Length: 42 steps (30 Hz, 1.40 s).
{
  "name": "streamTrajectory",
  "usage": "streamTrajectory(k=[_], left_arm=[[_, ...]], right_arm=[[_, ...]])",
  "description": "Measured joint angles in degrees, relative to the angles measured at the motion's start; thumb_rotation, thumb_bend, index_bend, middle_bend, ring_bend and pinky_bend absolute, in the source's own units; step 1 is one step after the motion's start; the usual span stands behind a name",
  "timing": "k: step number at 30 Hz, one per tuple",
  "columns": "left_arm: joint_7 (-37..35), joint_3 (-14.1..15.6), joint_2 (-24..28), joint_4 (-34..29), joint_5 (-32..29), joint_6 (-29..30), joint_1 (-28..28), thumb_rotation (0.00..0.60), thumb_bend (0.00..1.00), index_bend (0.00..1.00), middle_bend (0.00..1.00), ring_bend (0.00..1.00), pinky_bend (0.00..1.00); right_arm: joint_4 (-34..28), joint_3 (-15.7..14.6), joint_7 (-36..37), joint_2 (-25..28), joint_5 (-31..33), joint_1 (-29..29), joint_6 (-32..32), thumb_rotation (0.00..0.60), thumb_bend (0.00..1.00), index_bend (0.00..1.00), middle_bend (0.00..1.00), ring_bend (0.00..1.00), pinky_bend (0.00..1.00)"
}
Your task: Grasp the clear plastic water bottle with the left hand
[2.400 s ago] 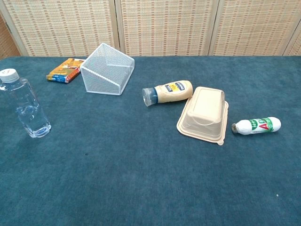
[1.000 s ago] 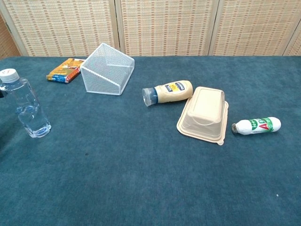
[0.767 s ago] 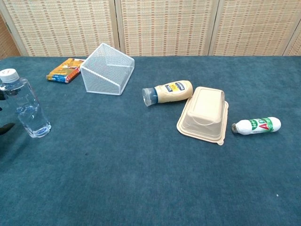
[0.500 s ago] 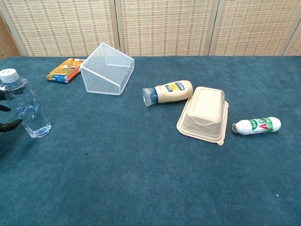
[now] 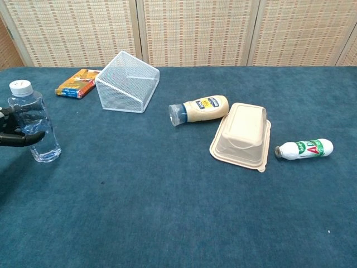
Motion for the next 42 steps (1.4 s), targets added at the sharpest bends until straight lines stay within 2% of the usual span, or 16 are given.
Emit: streamTrajectory(k=[5,12,15,19,22,26,30,33,37,40,42], left_arm=[[0.0,-1.3,-2.7,1.2,0.4,5.4,0.6,0.600,0.48,0.46,0.50,0.35,0.18],[2.4,-0.9,-3.6,2.5,6.1,12.3,1.1,0.600,0.52,0.54,0.56,0.40,0.22],[7.1,0.0,-3.6,4.9,10.0,16.7,0.9,0.600,0.52,0.57,0.59,0.43,0.30],[18.5,1.5,-3.8,11.7,16.7,22.7,0.1,0.600,0.52,0.64,0.64,0.48,0.46],[26.4,2.4,-3.9,18.0,22.5,27.3,-0.4,0.600,0.52,0.66,0.65,0.49,0.48],[28.9,3.0,-3.4,20.0,24.6,28.7,-0.5,0.600,0.52,0.67,0.66,0.50,0.48],[21.8,3.4,-1.9,14.4,23.1,27.0,-0.3,0.600,0.55,0.67,0.66,0.50,0.48],[10.0,3.5,0.0,8.2,21.3,24.7,0.0,0.600,0.57,0.67,0.66,0.50,0.48],[-10.1,3.5,3.3,-1.4,17.9,20.0,0.4,0.600,0.57,0.67,0.66,0.50,0.48],[-20.3,3.5,4.4,-5.2,16.4,18.3,0.5,0.600,0.57,0.67,0.66,0.50,0.48],[-23.7,3.5,4.6,-5.7,15.9,18.1,0.6,0.600,0.57,0.67,0.66,0.51,0.48]], right_arm=[[0.1,0.0,-0.4,-0.1,0.1,0.3,-0.6,0.600,0.12,0.00,0.00,0.00,0.17],[-0.2,-0.3,-1.3,-0.1,0.3,0.7,-2.1,0.600,0.12,0.00,0.00,0.00,0.17],[-0.5,-0.4,-1.5,0.1,0.4,0.9,-2.9,0.600,0.12,0.00,0.00,0.00,0.17],[-0.8,-0.5,-1.9,0.3,0.8,1.1,-3.4,0.600,0.12,0.00,0.00,0.00,0.17],[-1.0,-0.6,-1.8,0.3,0.8,1.1,-3.4,0.600,0.12,0.00,0.00,0.00,0.17],[-1.2,-0.7,-2.1,0.5,0.9,1.1,-3.6,0.600,0.12,0.00,0.00,0.00,0.17],[-1.2,-0.7,-2.1,0.5,0.8,1.1,-3.6,0.600,0.12,0.00,0.00,0.00,0.17],[-1.3,-0.8,-2.2,0.6,0.9,1.1,-3.8,0.600,0.12,0.00,0.00,0.00,0.17],[-1.3,-0.8,-2.4,0.5,1.0,1.2,-4.0,0.600,0.12,0.00,0.00,0.00,0.17],[-1.5,-0.9,-2.5,0.6,0.9,1.4,-4.5,0.600,0.12,0.00,0.00,0.00,0.18],[-1.5,-1.0,-2.6,0.7,1.0,1.4,-4.6,0.600,0.12,0.00,0.00,0.00,0.18]])
